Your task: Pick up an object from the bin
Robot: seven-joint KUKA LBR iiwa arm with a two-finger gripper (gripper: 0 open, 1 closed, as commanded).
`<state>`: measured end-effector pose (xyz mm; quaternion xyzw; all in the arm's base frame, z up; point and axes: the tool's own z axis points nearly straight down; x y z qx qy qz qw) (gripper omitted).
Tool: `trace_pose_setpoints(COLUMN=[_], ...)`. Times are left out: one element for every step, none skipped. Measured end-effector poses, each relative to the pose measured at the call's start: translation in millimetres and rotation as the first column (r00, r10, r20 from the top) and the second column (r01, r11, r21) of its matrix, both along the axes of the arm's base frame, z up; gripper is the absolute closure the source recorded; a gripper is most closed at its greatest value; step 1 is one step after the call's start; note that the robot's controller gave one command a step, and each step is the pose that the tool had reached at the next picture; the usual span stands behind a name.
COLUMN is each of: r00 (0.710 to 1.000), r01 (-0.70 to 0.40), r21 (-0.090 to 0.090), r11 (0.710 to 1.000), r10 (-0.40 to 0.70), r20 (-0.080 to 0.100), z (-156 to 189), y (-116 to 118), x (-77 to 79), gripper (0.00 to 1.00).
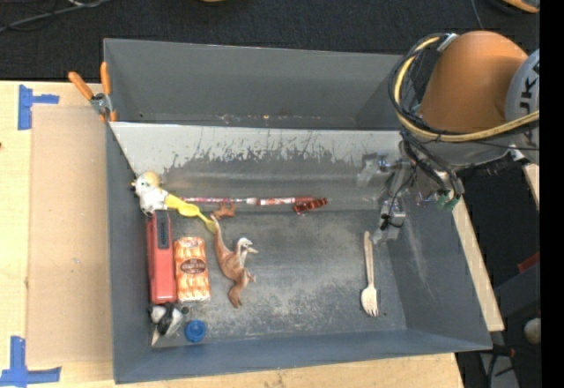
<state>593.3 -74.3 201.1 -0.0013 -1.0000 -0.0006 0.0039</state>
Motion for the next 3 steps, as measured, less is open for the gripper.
trace_pose_setpoints(r00=[1.0,1.0,0.999], r01=[-0.002,-0.019,-0.041], r21=[-0.001,-0.001,-0.001], r11=[1.0,1.0,0.999], r10=[0.002,0.019,0.041], r20=[0.008,0.007,0.008], z=[4.6,-1.2,-6.7], y=[0.2,12.4,23.6], x=[1.6,8.7,10.3], gripper=[0.0,0.0,0.0])
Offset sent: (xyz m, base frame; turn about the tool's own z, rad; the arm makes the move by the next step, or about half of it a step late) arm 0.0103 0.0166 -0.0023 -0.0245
